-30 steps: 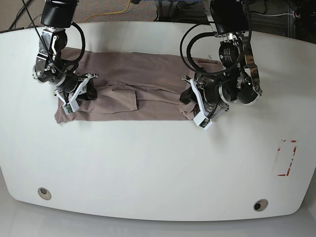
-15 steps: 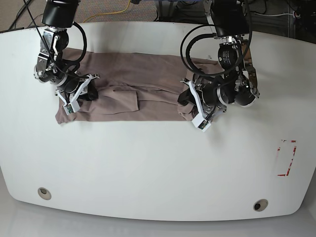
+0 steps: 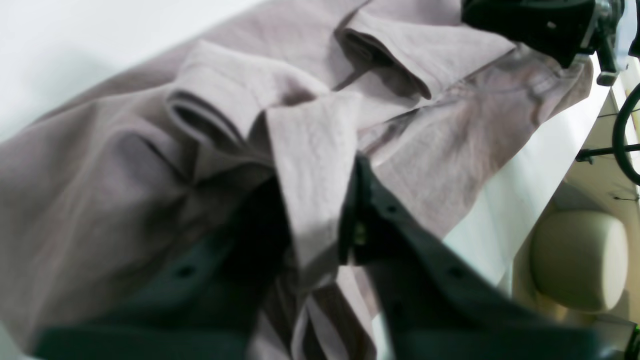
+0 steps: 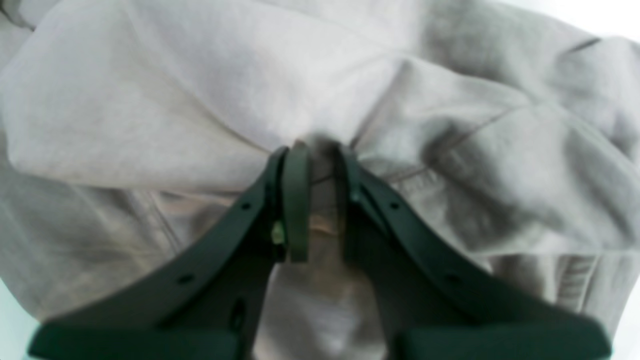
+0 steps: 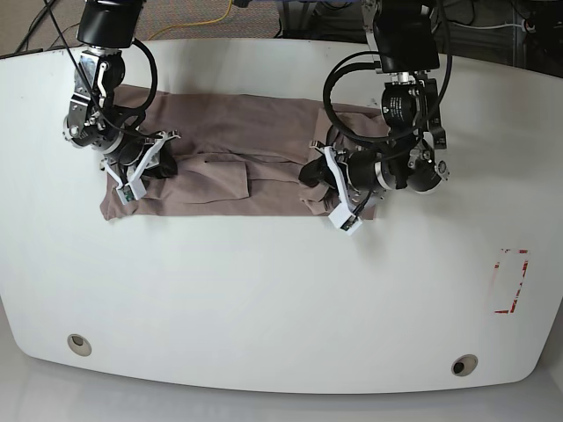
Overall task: Layout the t-shirt on the table in an organized manner, then fold the t-shirt properly
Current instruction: 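Fold the strip end with the left gripper toward the right gripper, then regrasp the folded shirt with both grippers at its two ends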
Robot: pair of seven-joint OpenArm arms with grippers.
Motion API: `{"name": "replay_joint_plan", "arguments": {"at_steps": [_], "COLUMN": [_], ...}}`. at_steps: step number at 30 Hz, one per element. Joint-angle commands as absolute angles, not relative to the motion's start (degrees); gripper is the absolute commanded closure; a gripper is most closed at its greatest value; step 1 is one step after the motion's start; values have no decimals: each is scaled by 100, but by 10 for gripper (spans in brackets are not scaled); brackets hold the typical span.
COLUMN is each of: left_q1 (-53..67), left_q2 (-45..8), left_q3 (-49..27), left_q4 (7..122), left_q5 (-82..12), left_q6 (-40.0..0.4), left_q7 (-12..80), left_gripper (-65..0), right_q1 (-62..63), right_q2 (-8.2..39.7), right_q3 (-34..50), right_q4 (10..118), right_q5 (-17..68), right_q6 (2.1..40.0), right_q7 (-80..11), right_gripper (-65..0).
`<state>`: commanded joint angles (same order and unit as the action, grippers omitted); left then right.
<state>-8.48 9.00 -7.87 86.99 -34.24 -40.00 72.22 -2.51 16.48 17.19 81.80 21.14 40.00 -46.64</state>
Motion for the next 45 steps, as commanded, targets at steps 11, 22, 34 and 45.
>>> {"name": "replay_joint_plan", "arguments": {"at_steps": [11, 22, 34, 45], "left_q1": [-1130, -1182, -637, -558], "left_q2": [900, -110, -875, -901], "left_q3": [-558, -1112, -646, -268], "left_q4": [8831, 8963, 8892, 8198], "left_q5": [-4998, -5112, -4127, -3433], "left_q6": [-3662, -3670, -3688, -3697], "left_q7": [7758, 7626, 6659, 6097], "left_gripper": [-379, -379, -217, -104], "right_q1": [-251, -251, -251, -189], "right_q2": [1648, 1648, 1648, 1420], "right_q3": [1719, 1719, 1719, 1763], "right_q4": [8180, 8189, 8497, 9921], "right_q5": [2114, 2114, 2114, 2114], "right_q6": [4000, 4000, 4000, 4000], "right_q7": [-4664, -4673, -4673, -4831], "right_gripper": [-95, -95, -100, -165]}}
